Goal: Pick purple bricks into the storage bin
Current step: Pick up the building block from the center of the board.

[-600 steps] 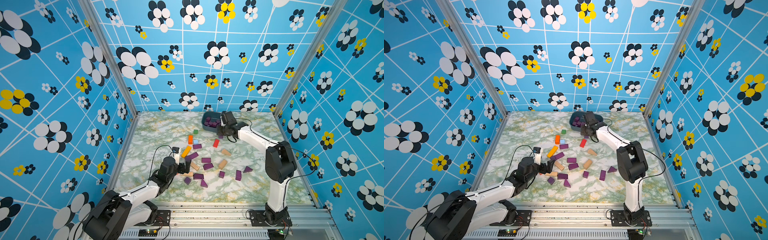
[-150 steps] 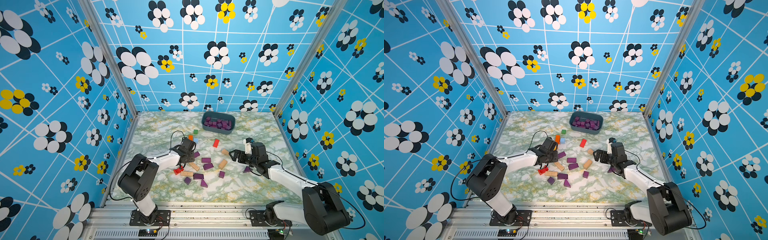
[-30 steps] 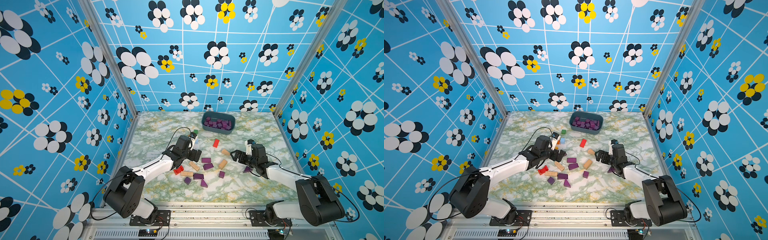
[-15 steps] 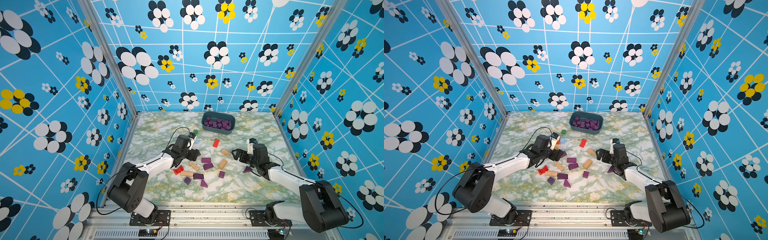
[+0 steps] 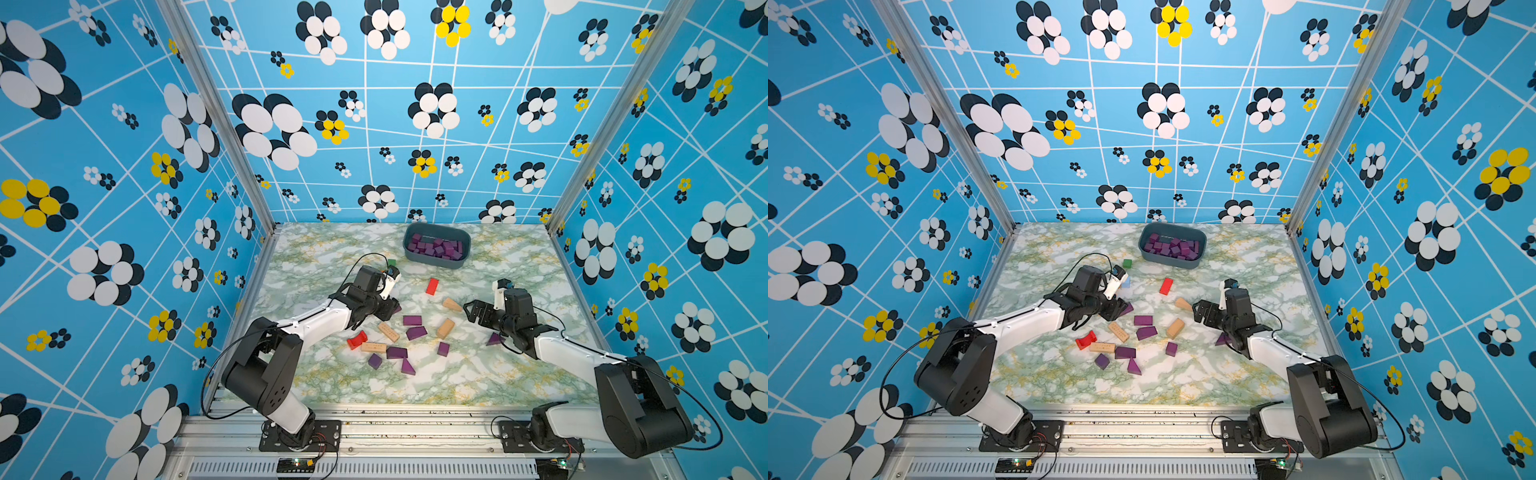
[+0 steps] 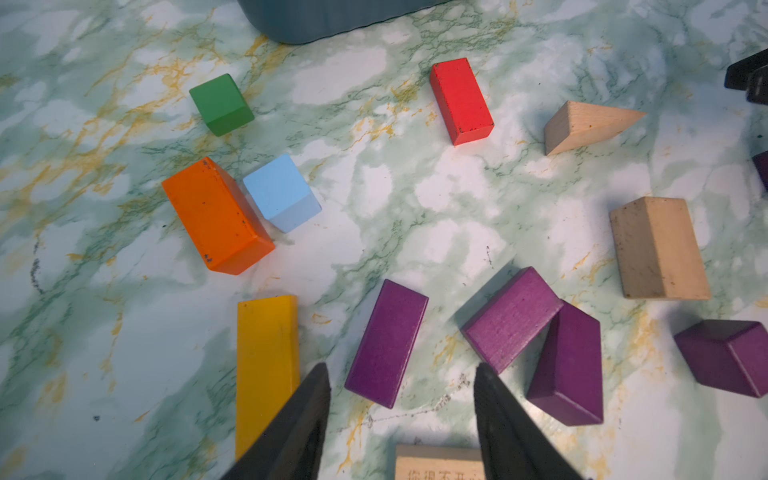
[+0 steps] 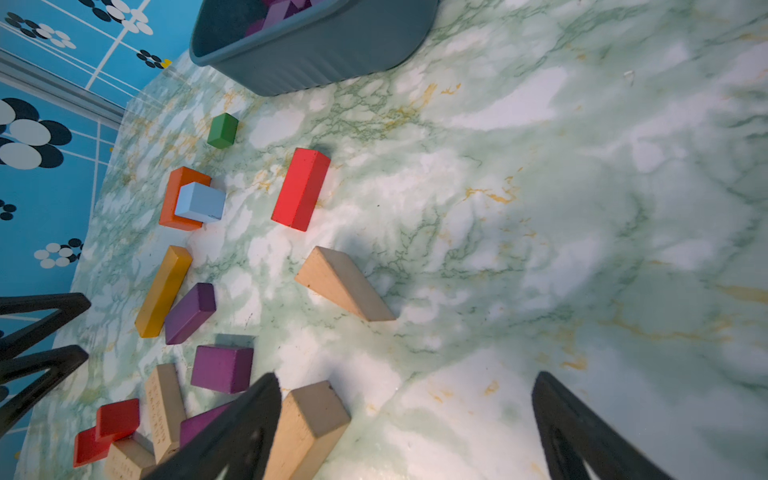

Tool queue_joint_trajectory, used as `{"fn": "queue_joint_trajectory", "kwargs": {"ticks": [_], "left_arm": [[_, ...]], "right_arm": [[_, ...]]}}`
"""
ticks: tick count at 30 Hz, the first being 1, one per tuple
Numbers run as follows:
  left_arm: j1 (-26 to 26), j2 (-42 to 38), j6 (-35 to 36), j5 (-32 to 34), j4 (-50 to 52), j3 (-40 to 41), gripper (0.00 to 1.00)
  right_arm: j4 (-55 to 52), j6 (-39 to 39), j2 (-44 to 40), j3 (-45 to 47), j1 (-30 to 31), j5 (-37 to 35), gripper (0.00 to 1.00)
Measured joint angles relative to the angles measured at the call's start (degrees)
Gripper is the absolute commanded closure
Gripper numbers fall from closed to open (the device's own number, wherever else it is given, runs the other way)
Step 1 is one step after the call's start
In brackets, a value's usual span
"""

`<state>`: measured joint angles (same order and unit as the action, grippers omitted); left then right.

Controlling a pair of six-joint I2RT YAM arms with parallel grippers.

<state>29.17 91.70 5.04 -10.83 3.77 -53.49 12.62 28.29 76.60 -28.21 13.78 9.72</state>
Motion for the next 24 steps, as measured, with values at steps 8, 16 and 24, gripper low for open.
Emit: {"fn": "queue_joint_trajectory", "kwargs": {"ticks": [8,16,24], "left_arm": [[-0.17,3.58,-2.27,-4.85,4.90,-7.04,0.44],[-0.17,5.88,-3.78,-3.30,8.11,-7.26,0.43],[-0.17,11.76,-5.29,-0.74,10.10,-8.41,0.44]], "right_arm": [[-0.44,0.00,-0.15,0.00,0.00,-0.46,0.03],[-1.57,0.00,-0.20,0.00,0.00,-0.68,0.03],[-1.70,0.00,-0.26,0.00,0.00,-0.74,0.03]]}}
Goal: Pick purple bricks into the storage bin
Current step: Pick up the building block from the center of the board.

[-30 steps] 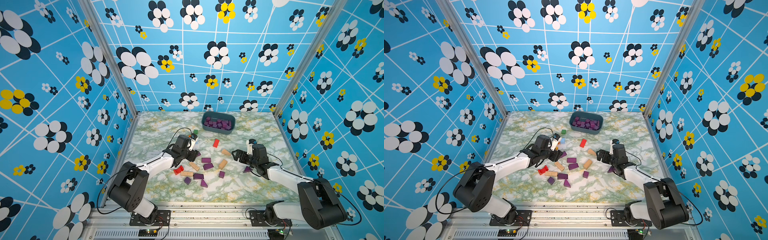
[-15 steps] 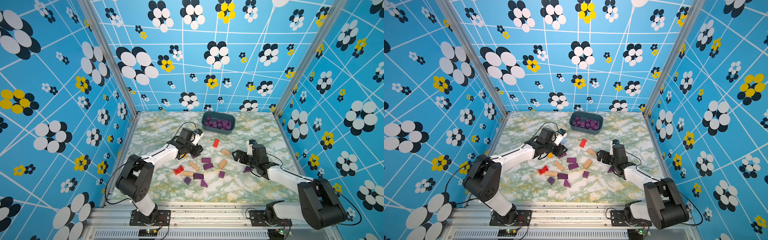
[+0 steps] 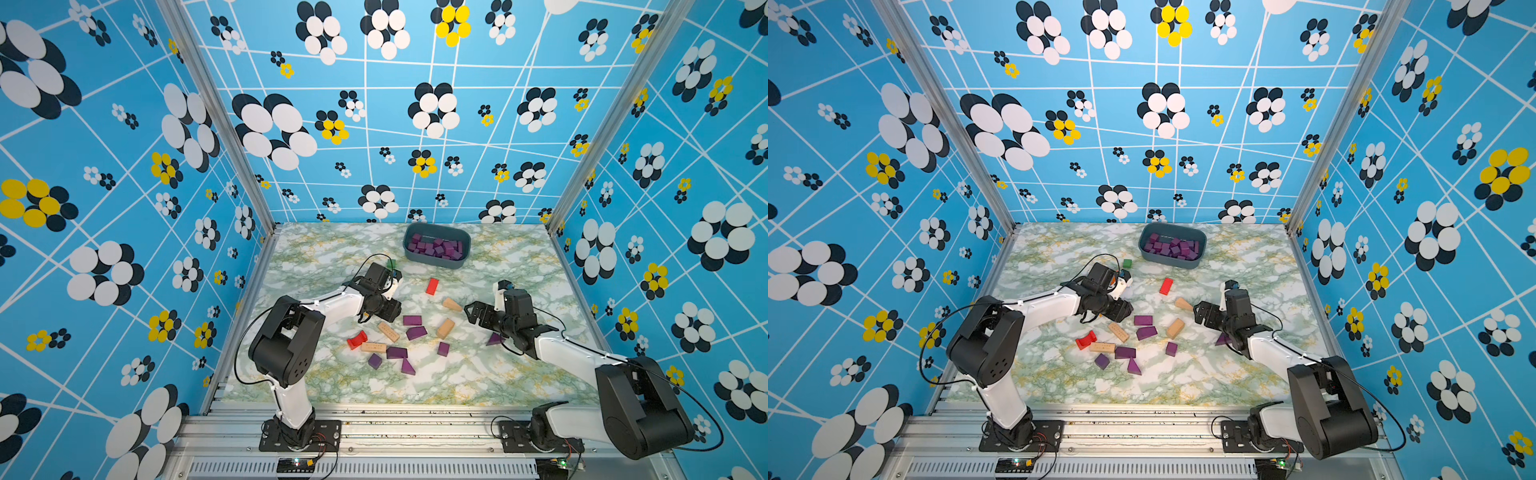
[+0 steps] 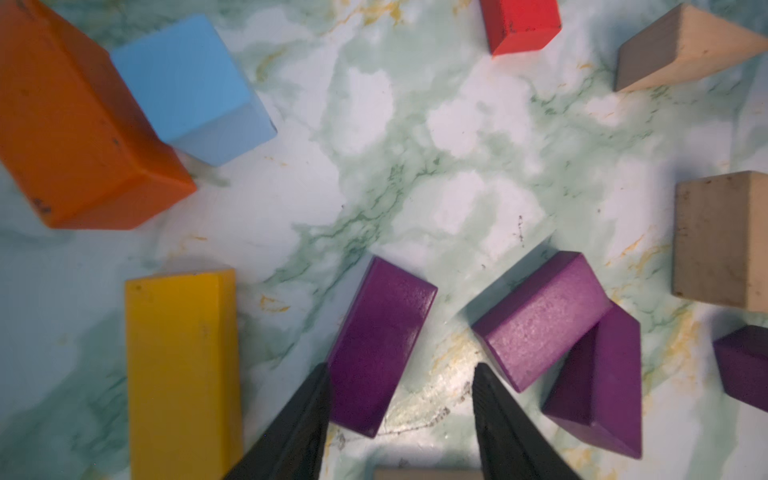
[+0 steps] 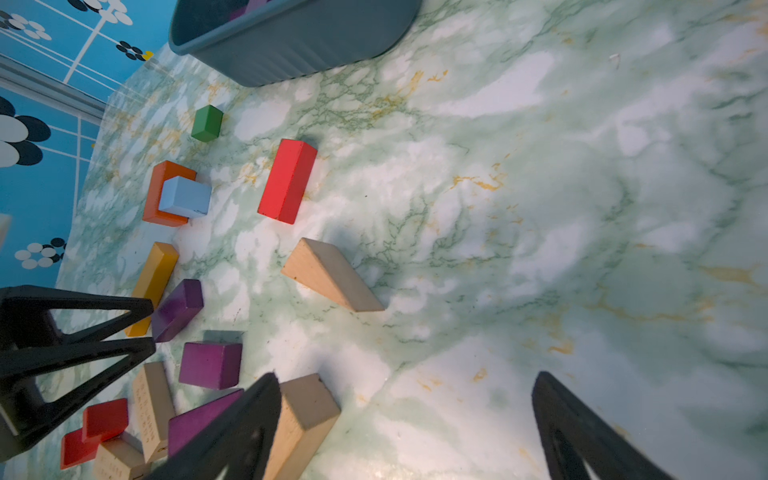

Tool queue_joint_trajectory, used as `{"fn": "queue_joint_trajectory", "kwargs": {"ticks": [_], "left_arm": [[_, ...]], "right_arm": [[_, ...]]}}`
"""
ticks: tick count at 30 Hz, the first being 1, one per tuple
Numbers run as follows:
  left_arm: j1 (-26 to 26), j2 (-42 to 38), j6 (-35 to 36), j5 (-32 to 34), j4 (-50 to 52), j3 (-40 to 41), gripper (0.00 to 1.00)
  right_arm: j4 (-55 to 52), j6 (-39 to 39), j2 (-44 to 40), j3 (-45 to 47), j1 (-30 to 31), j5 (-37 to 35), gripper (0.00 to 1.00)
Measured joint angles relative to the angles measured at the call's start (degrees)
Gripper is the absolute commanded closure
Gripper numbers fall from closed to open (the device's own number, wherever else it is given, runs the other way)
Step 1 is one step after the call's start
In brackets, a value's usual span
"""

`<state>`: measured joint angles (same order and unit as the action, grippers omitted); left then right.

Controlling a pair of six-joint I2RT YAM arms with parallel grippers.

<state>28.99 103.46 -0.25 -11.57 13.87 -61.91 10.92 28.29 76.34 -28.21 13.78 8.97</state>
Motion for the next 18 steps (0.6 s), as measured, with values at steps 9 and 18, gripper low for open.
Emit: {"fn": "queue_joint_trajectory", "kwargs": {"ticks": [9,18], "left_arm": [[0.00,2.12,-0.22,1.55,1.42,-1.62,0.46],[0.00,2.99,-0.72,3.72,2.38,-1.66,0.63]], "right_arm": [[-0.02,0.00,0.00,0.00,0.00,-0.61,0.04],[-0.02,0.00,0.00,0.00,0.00,-0.76,0.03]]}}
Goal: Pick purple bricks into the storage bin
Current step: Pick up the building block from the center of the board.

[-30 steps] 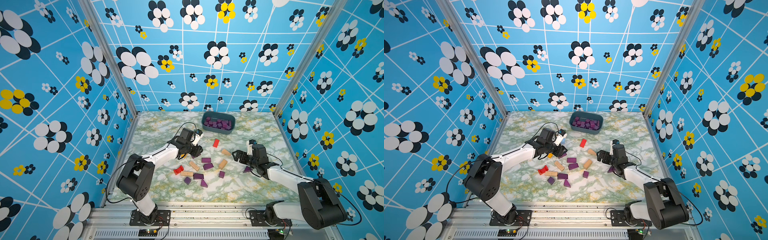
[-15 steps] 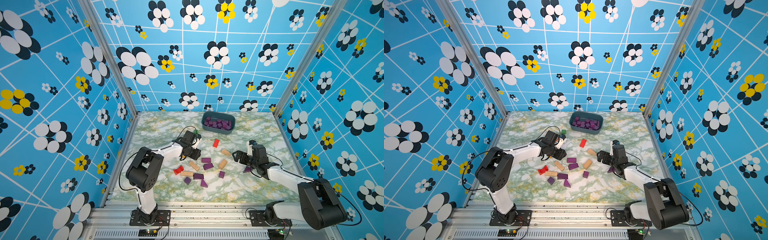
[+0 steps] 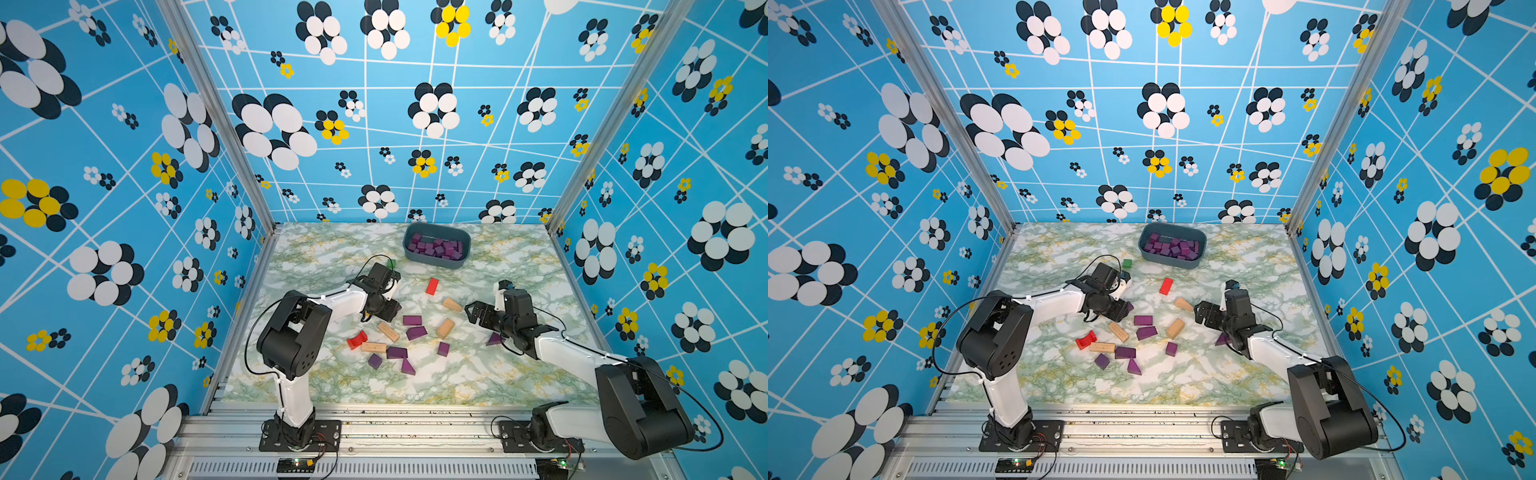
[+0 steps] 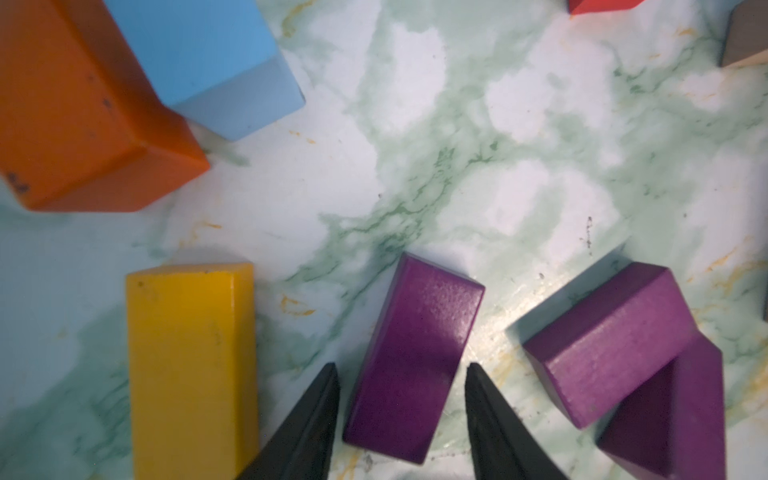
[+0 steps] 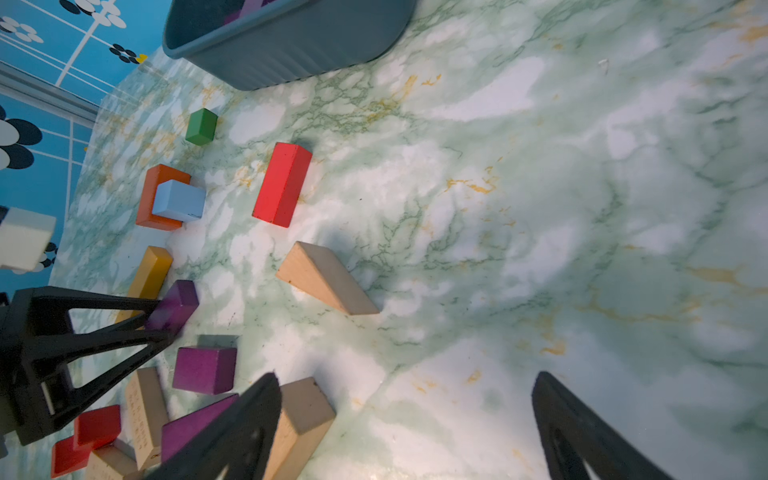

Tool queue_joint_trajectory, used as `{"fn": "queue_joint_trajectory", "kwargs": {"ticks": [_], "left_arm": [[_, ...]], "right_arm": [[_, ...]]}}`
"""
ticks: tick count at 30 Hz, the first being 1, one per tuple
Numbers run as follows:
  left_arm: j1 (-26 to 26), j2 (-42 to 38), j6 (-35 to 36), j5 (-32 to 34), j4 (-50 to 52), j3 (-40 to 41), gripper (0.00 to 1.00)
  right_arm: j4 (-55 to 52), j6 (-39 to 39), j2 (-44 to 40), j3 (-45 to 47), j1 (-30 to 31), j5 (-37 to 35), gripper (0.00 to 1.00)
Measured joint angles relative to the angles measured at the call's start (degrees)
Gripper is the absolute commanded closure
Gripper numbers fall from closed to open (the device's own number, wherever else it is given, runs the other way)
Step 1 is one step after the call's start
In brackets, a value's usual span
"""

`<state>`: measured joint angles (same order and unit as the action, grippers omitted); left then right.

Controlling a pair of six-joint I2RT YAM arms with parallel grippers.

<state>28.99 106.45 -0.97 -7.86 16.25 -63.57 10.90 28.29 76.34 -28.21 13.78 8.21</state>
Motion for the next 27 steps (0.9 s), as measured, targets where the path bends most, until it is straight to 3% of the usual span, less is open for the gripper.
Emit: {"fn": "queue_joint_trajectory", "kwargs": {"ticks": [7,20,27], "left_arm": [[0.00,0.61,-0.55,1.14,0.11,-0.92,0.79],[0.52,-2.73,-4.20,-1.16,-0.33,-1.27,0.79],[0.76,-3.37,-7.54,-3.74,-3.65,-6.69,0.79]], "right_arm": [[0.00,0.00,0.00,0.00,-0.04,-0.02,0.03],[3.28,0.68,-0.81,1.51,-0.07,3.15,0.03],[3.56,1.09,-0.81,1.51,-0.07,3.28,0.03]]}}
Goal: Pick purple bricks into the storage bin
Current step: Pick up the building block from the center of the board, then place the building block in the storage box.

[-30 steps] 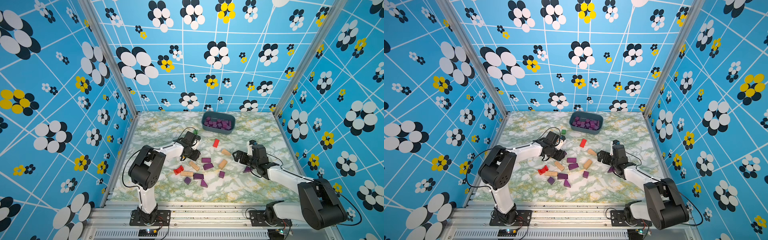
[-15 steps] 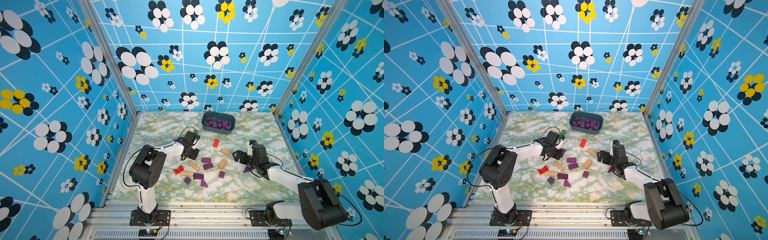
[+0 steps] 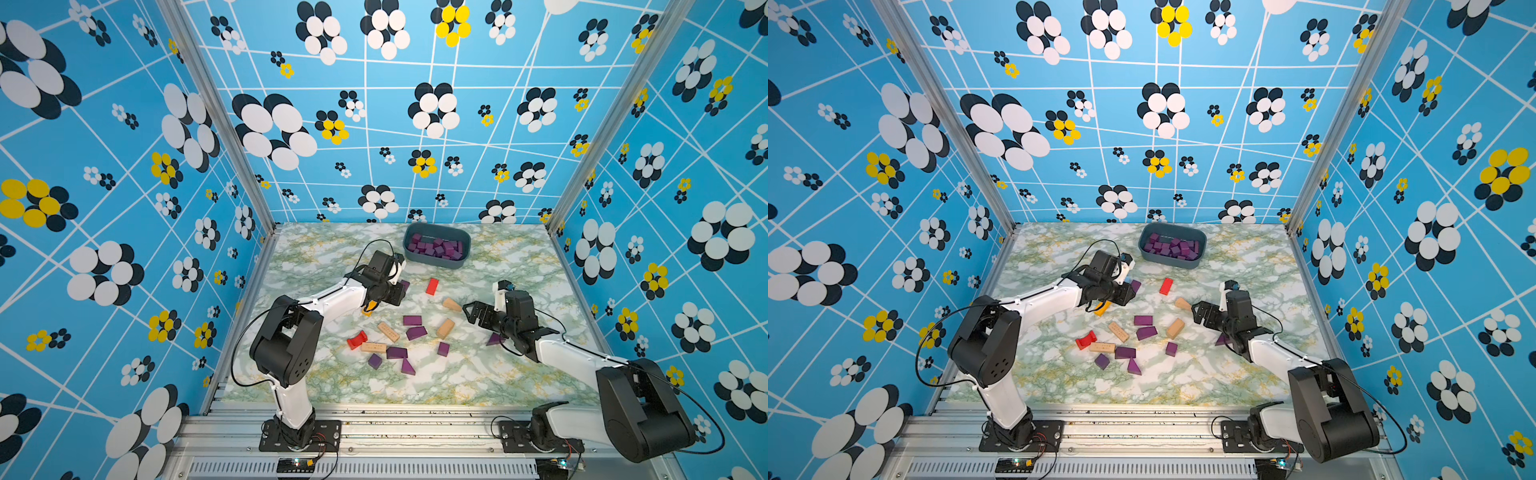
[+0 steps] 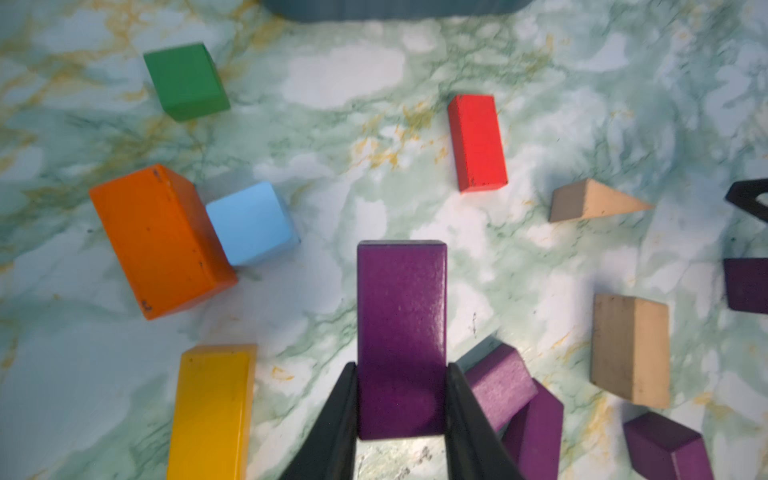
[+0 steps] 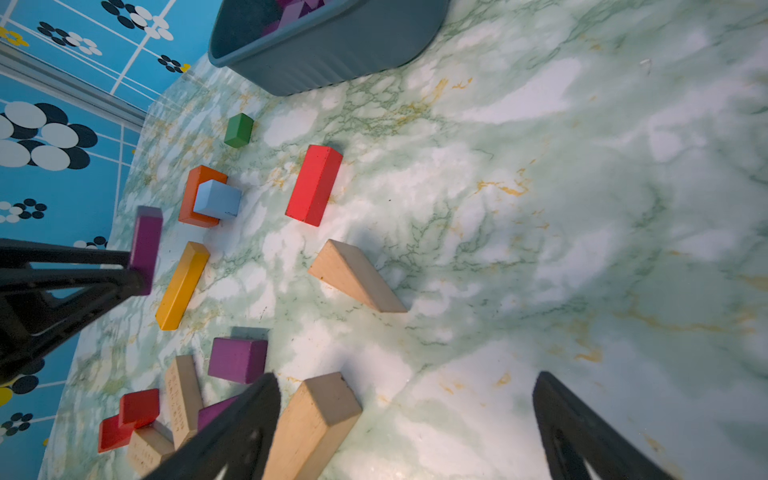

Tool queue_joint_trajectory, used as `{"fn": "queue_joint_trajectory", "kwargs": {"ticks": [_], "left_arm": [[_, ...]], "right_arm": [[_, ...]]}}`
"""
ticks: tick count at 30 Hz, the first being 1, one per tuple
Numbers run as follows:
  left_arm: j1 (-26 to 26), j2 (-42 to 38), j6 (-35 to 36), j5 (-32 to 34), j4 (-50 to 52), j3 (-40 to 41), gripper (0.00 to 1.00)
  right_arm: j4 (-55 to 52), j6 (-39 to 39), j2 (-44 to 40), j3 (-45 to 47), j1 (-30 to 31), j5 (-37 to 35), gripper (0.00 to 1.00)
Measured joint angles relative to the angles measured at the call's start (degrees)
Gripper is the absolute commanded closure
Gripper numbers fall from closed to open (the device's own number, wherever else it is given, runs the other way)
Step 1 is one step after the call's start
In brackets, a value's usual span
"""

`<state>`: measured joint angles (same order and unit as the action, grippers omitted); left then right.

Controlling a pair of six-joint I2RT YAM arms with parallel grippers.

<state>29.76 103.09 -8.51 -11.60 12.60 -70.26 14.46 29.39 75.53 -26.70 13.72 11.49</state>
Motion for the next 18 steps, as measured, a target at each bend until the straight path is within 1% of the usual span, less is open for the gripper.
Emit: {"fn": "queue_joint_trajectory", "kwargs": {"ticks": [5,18], "left_arm": [[0.00,3.13,-1.38,-0.42,-2.36,-7.28,0.78],[-0.13,20.37,-2.93,-1.36,-3.58,-28.11,0.78]], "right_arm": [[-0.02,0.00,0.00,0.00,0.00,-0.02,0.03],[-0.07,-0.02,0.00,0.00,0.00,-0.26,0.03]]}}
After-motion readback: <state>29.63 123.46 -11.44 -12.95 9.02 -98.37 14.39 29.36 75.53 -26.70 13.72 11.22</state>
